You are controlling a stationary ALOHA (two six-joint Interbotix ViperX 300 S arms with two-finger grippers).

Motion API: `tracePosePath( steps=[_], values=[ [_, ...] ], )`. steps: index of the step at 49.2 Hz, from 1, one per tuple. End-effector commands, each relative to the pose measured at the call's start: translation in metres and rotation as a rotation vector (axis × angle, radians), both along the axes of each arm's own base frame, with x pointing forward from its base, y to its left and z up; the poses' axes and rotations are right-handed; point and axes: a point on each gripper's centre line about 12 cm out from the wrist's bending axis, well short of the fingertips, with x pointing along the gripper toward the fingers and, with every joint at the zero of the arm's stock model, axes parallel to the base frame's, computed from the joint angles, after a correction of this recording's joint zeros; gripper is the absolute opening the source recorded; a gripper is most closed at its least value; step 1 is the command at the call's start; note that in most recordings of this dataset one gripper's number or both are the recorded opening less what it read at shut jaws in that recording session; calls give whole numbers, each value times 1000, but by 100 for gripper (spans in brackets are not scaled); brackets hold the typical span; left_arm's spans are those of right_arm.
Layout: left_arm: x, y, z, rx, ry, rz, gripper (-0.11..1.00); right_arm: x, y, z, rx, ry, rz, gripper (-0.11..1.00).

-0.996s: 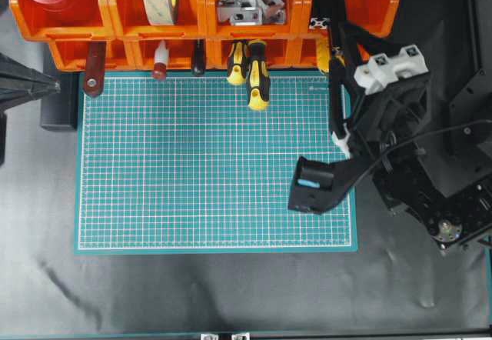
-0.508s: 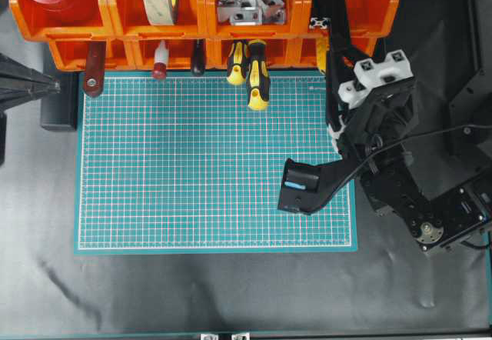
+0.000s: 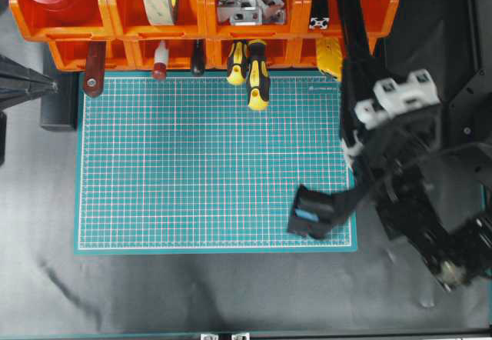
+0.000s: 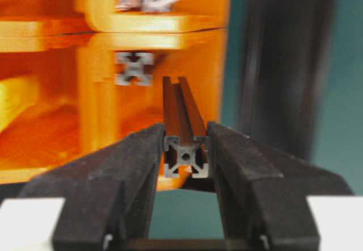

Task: Pick frame from container rack with right arm.
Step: 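Pull the extrusion out of the rack and carry it over the mat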

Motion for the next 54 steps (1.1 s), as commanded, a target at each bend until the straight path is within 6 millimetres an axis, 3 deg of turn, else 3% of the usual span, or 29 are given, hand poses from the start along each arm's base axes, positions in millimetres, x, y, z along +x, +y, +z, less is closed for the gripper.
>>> tracePosePath(
  steps=[1, 6, 19, 31, 42, 54],
  values=[
    [2, 1, 12, 1, -29, 3, 0, -6, 14, 25, -10, -77, 15, 25],
    [2, 1, 12, -2, -28, 6, 0, -8, 34, 32, -4, -95, 70, 25],
    [-3, 5, 18, 0, -54, 25, 0, 4, 113, 23, 48, -9, 315, 24],
    [-10, 6, 26, 2, -78, 31, 0, -2, 150, -17, 164, 163, 430, 24],
    [-15, 6, 27, 1, -58, 35, 0, 0, 153, -63, 227, 265, 535, 25],
    [-15, 6, 28, -3, -63, 33, 0, 20, 125, -102, 293, 312, 549, 25]
  ],
)
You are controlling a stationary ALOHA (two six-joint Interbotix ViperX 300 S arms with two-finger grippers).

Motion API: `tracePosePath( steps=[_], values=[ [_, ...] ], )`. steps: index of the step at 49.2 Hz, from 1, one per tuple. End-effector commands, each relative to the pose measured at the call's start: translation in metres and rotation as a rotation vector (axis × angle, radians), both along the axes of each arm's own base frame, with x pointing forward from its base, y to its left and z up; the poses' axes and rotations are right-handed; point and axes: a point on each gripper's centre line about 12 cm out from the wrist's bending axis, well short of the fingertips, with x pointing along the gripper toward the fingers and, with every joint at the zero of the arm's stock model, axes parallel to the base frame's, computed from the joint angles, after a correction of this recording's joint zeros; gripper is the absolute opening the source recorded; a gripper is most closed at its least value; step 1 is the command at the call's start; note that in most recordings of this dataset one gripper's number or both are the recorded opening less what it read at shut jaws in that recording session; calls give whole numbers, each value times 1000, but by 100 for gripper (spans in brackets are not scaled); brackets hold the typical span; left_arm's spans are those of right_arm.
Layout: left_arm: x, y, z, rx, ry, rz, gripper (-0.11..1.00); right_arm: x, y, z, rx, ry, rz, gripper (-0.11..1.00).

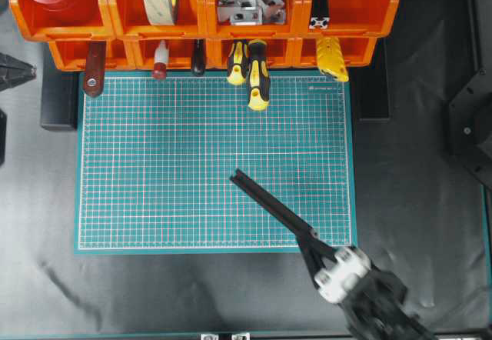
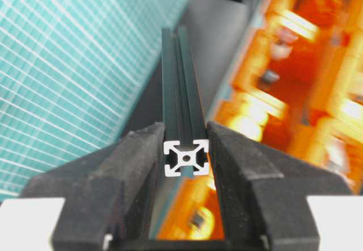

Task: Pick frame from container rack with right arm.
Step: 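Pull the extrusion out of the rack and carry it over the mat, then lower the extrusion onto the mat and open the right gripper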

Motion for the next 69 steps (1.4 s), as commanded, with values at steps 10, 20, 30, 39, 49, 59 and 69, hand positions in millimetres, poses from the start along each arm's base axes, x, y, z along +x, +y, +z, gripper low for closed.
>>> tracePosePath(
  steps=[10, 20, 30, 39, 49, 59, 69],
  values=[
    [1, 0, 12, 1, -25, 2, 0, 32, -34, -27, 82, 17, 5, 24],
    [0, 0, 10, 0, -11, 2, 0, 61, -64, -39, 106, 20, -54, 25],
    [-4, 1, 10, 2, -12, 5, 0, 79, -86, -44, 103, 21, -110, 25],
    [-8, 0, 9, 2, -9, 4, 0, 81, -82, -54, 150, 39, -100, 24],
    [-8, 0, 7, 0, -3, 4, 0, 82, -73, -66, 247, 57, -87, 25],
    [-10, 0, 9, 3, -11, 4, 0, 83, -69, -68, 283, 59, -74, 25],
    [-11, 0, 10, 5, -18, 4, 0, 78, -67, -75, 337, 89, -109, 25]
  ],
)
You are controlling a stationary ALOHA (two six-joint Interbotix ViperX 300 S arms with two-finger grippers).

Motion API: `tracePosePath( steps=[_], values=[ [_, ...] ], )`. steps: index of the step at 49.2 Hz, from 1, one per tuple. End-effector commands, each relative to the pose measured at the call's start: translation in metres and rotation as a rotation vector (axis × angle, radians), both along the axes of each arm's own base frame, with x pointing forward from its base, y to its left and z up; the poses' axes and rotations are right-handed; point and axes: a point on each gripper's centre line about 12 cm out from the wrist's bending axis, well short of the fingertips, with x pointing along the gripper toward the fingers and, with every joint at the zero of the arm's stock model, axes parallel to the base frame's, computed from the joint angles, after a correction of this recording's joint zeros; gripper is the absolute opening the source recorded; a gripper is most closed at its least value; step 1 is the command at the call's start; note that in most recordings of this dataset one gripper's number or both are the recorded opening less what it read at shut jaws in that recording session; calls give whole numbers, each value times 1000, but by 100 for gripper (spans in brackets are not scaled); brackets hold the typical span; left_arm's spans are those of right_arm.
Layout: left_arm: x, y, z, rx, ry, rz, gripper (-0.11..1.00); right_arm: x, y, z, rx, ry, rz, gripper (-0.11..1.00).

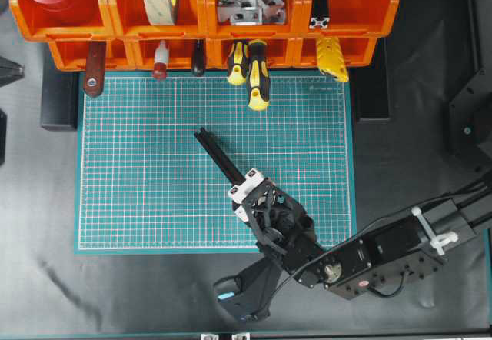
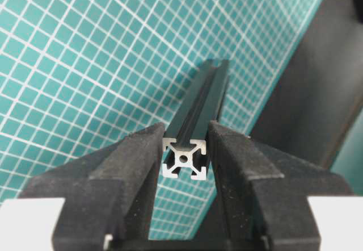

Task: Pick frame from container rack with right arm.
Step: 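Lower the extrusion onto the mat and open the right gripper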

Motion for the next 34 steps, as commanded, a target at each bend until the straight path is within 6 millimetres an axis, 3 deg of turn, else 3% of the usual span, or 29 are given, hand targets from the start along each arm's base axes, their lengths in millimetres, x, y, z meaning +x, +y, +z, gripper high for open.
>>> tracePosePath(
  steps=[1, 6, 15, 19, 29, 34],
  values=[
    [0, 1, 7, 3, -18, 3, 0, 1, 5, 6, 58, -13, -10, 25],
    [0, 0, 6, 3, -15, 2, 0, -1, 8, 0, 93, -1, -9, 30],
    [0, 0, 3, 0, 6, 2, 0, -2, 10, -4, 124, 7, -11, 67],
    [0, 0, 3, 1, 6, 1, 0, -3, 10, -4, 125, 9, -14, 76],
    [-2, -1, 6, 2, -5, -4, 0, -1, 12, -1, 156, -11, -47, 80],
    [-3, -1, 7, 2, -11, -4, 0, 0, 11, 11, 194, -57, -112, 80]
  ],
)
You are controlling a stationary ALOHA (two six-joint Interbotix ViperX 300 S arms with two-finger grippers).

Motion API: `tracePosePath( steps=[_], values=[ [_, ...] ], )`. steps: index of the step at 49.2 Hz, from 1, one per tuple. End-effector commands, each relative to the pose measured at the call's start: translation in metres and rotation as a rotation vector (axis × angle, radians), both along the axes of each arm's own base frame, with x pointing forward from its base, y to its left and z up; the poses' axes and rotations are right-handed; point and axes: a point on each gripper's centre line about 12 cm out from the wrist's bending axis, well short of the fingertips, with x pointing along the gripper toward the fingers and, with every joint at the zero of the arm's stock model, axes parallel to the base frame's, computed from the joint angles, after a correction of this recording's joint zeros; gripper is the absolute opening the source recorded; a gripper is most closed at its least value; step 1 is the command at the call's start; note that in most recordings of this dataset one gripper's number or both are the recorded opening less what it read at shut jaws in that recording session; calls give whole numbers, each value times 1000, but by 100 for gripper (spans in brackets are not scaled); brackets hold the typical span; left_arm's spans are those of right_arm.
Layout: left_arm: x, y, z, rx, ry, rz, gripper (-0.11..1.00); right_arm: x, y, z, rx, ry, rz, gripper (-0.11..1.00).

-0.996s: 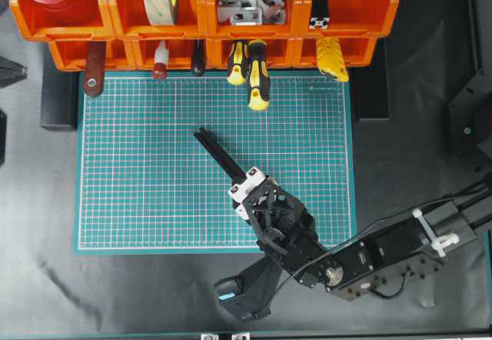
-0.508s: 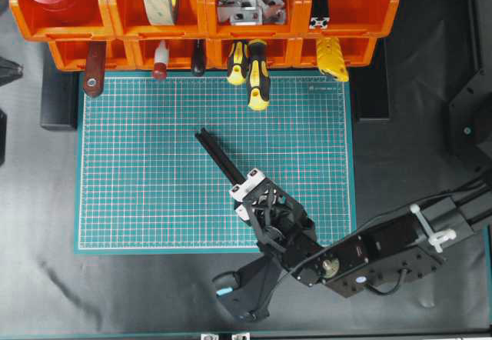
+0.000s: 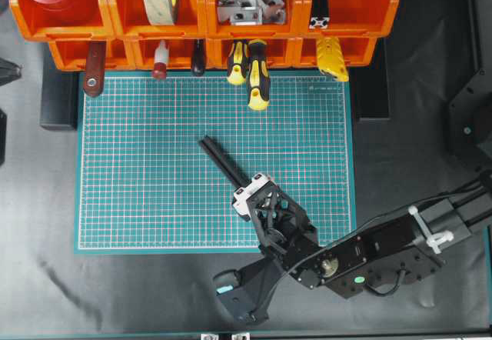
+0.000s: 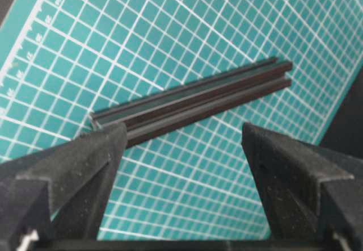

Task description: Pick frame from container rack with right arm.

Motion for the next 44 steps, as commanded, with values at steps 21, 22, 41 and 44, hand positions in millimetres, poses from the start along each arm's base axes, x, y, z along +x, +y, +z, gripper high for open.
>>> tracePosePath(
  steps=[21, 22, 41, 44],
  values=[
    [-1, -1, 8, 2, -20, -4, 0, -31, -28, 121, 308, -365, -361, 81],
    [-1, -1, 8, 2, -20, -4, 0, -34, -29, 126, 322, -380, -365, 81],
    [-3, -1, 10, -6, -17, -3, 0, -85, -59, 169, 647, -600, -325, 81],
    [-4, 0, 11, -11, -22, -2, 0, -93, -65, 172, 704, -634, -305, 81]
  ],
)
